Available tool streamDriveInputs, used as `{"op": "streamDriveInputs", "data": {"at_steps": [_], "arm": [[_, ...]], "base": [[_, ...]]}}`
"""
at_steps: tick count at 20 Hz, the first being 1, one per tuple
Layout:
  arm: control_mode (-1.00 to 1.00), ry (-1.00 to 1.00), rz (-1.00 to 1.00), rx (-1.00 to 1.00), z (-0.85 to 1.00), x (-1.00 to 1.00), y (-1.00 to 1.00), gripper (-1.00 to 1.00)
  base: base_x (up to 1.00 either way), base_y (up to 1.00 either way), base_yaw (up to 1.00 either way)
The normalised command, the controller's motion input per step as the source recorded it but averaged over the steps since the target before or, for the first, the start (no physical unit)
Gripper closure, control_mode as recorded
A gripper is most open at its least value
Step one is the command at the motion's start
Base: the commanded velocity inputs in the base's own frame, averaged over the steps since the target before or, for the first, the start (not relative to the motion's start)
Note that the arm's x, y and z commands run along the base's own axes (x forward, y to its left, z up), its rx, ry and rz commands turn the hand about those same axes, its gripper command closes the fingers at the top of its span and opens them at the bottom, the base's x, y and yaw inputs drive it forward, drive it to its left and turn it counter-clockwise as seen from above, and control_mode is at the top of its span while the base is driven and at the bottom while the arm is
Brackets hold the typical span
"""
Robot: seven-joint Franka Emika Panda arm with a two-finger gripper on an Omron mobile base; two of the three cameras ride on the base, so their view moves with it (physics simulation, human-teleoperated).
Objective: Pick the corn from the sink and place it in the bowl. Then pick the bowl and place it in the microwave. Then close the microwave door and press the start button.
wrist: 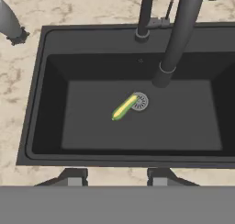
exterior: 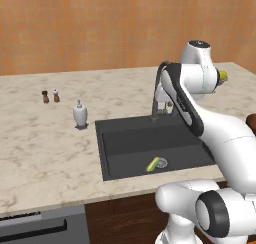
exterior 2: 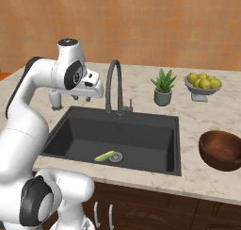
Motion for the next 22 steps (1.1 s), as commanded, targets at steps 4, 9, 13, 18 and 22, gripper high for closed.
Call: {"op": "streamDriveInputs", "data": {"at_steps": [4, 9, 13, 18, 22], "arm": [[-1.00, 0.00, 0.00, 0.00, -0.02, -0.05, 0.04, -1.00], [-1.00, 0.00, -0.11, -0.02, -0.33, 0.00, 0.41, -1.00], [-1.00, 0.01, -0.19, 0.00, -0.52, 0.00, 0.36, -1.00], [-1.00, 0.05, -0.14, 0.03, -0.56, 0.00, 0.00, -1.00], [-1.00, 0.05, -0.10, 0.00, -0.59, 0.13, 0.00, -1.00]], "base": [[0.00, 0.00, 0.00], [0.00, 0.00, 0.00], [0.00, 0.00, 0.00], [0.00, 0.00, 0.00], [0.00, 0.00, 0.00]]}}
